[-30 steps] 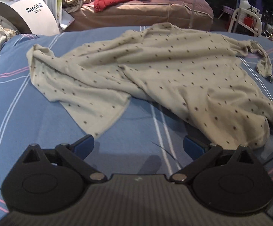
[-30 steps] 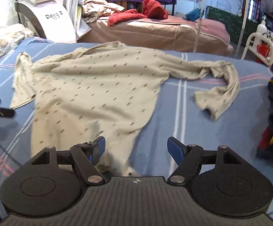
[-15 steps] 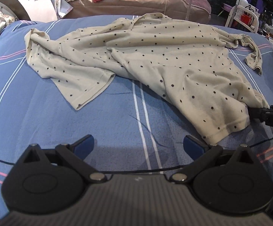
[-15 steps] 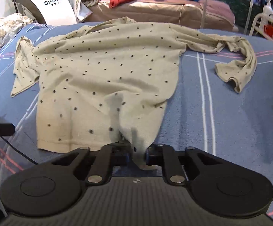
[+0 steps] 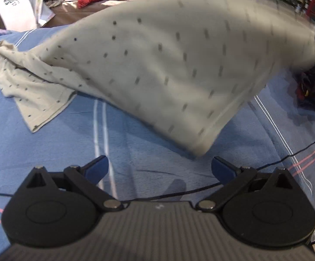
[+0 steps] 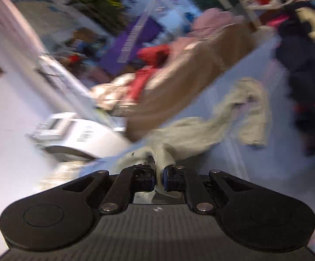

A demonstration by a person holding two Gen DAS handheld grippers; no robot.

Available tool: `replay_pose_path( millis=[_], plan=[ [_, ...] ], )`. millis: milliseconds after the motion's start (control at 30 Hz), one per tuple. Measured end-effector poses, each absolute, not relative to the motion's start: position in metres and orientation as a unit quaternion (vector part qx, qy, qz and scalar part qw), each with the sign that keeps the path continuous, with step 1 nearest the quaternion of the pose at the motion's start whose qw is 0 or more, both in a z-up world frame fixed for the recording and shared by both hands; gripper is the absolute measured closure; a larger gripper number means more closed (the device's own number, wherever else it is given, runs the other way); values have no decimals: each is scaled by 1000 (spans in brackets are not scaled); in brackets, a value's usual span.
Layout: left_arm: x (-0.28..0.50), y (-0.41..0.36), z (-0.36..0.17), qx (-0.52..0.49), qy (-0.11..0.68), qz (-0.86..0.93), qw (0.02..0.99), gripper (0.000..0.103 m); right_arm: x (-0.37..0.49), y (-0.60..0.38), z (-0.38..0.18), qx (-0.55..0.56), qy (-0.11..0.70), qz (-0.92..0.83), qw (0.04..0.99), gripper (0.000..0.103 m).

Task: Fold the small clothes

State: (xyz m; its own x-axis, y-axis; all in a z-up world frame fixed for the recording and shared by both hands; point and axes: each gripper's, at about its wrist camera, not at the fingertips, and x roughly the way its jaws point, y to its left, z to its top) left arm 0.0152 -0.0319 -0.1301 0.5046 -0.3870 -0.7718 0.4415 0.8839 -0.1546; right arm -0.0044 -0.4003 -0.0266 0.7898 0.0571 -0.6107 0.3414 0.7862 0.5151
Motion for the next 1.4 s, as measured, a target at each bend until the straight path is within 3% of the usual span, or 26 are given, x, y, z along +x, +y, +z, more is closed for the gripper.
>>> replay_pose_path(
  millis=[200,267,367,400,433,467,500,533,567,667,933,1033,1067,1100,1300,1400],
  plan=[
    [35,-52,-144,66,420,-227,876,0,-18,-416,-101,308,365,-162,864,89],
    [44,-58,-152,66,424,-226,874,0,-20,-417,-102,328,356,-154,861,73],
    [61,-76,-165,77,421,-223,876,0,-19,-412,-94,312,354,-155,868,57],
    [66,-83,-167,81,410,-222,881,6,-20,-411,-94,319,353,-153,866,51],
    [73,-93,-167,83,398,-224,886,15,-20,-410,-94,326,351,-149,865,40],
    [79,-99,-164,83,391,-229,888,41,-19,-407,-94,327,352,-145,865,31],
    [85,-104,-160,82,390,-231,888,74,-18,-405,-95,323,355,-143,865,28],
    [92,-109,-154,72,400,-235,883,89,-18,-401,-95,318,357,-143,866,24],
    [98,-107,-147,54,406,-240,880,96,-17,-397,-96,309,361,-143,868,21],
    [96,-84,-109,24,387,-242,889,96,-19,-383,-101,266,377,-138,876,10],
    [6,15,8,106,371,-225,895,89,-20,-349,-119,151,412,-110,892,10],
    [-20,44,28,118,348,-197,909,59,-14,-341,-124,153,419,-91,890,10],
    [-23,53,27,118,339,-174,917,43,-13,-339,-126,155,421,-86,889,10],
    [-21,58,22,122,341,-148,920,36,-12,-337,-127,155,424,-86,888,10],
    [5,77,-66,127,432,-112,886,37,-21,-334,-124,147,426,-93,888,8],
    [4,82,-111,116,479,-118,862,53,-31,-340,-123,144,423,-101,889,8]
  ],
)
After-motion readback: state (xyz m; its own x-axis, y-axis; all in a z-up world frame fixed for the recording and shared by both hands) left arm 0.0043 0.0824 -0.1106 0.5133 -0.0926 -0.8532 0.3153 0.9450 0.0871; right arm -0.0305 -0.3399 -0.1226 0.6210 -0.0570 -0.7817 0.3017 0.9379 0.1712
